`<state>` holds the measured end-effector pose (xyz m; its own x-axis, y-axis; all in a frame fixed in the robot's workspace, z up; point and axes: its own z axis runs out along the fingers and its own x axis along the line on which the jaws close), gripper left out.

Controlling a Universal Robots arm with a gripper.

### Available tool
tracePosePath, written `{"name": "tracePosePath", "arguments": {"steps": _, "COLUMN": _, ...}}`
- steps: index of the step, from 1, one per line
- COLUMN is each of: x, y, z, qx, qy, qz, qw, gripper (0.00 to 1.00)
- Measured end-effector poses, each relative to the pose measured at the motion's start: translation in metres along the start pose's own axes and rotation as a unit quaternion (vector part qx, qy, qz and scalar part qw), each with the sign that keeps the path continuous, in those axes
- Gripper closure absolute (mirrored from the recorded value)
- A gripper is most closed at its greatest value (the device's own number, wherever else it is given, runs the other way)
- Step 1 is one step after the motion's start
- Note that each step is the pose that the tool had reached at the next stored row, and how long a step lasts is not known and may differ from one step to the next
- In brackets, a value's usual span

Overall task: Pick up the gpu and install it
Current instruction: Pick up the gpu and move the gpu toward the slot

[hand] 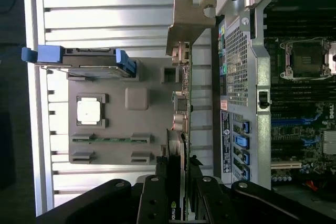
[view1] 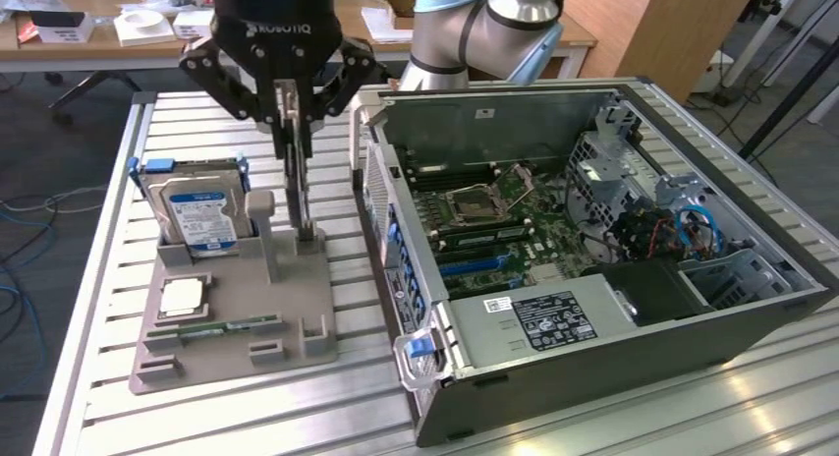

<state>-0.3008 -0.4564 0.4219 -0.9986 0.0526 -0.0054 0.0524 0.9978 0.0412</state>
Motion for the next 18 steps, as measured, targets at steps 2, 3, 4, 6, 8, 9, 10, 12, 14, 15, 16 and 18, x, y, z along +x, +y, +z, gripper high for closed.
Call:
{"name": "tracePosePath", "arguments": {"steps": 2, "x": 0.000, "y": 0.0003, "z": -0.0070, "qx": 0.0000, "qy": 0.0000, "qz": 0.000, "qw": 1.0000, "gripper": 0.74}}
{"name": "tracePosePath", "arguments": {"steps": 3, "x": 0.000, "y": 0.0004, "z": -0.0103, "qx": 0.0000, "qy": 0.0000, "qz": 0.000, "qw": 1.0000, "gripper": 0.74}}
{"name": "tracePosePath", "arguments": {"steps": 4, "x": 0.000, "y": 0.0005, "z": -0.0129, "qx": 0.0000, "qy": 0.0000, "qz": 0.000, "qw": 1.0000, "gripper": 0.74}}
{"name": "tracePosePath", "arguments": {"steps": 6, "x": 0.000, "y": 0.0007, "z": -0.0176, "qx": 0.0000, "qy": -0.0001, "qz": 0.000, "qw": 1.0000, "gripper": 0.74}}
{"name": "tracePosePath", "arguments": {"steps": 8, "x": 0.000, "y": 0.0009, "z": -0.0221, "qx": 0.0000, "qy": 0.0000, "qz": 0.000, "qw": 1.0000, "gripper": 0.74}}
{"name": "tracePosePath", "arguments": {"steps": 9, "x": 0.000, "y": 0.0009, "z": -0.0238, "qx": 0.0000, "qy": -0.0001, "qz": 0.000, "qw": 1.0000, "gripper": 0.74}}
{"name": "tracePosePath", "arguments": {"steps": 10, "x": 0.000, "y": 0.0010, "z": -0.0246, "qx": 0.0000, "qy": 0.0000, "qz": 0.000, "qw": 1.0000, "gripper": 0.74}}
{"name": "tracePosePath", "arguments": {"steps": 12, "x": 0.000, "y": 0.0010, "z": -0.0246, "qx": 0.0000, "qy": 0.0000, "qz": 0.000, "qw": 1.0000, "gripper": 0.74}}
{"name": "tracePosePath", "arguments": {"steps": 14, "x": 0.000, "y": 0.0010, "z": -0.0246, "qx": -0.0001, "qy": -0.0001, "qz": 0.000, "qw": 1.0000, "gripper": 0.74}}
{"name": "tracePosePath", "arguments": {"steps": 15, "x": -0.001, "y": 0.0011, "z": -0.0247, "qx": 0.0000, "qy": 0.0000, "qz": 0.000, "qw": 1.0000, "gripper": 0.74}}
{"name": "tracePosePath", "arguments": {"steps": 16, "x": -0.002, "y": 0.0012, "z": -0.0247, "qx": 0.0000, "qy": 0.0000, "qz": 0.000, "qw": 1.0000, "gripper": 0.74}}
{"name": "tracePosePath", "arguments": {"steps": 18, "x": -0.008, "y": 0.0015, "z": -0.0246, "qx": 0.0000, "qy": 0.0000, "qz": 0.000, "qw": 1.0000, "gripper": 0.74}}
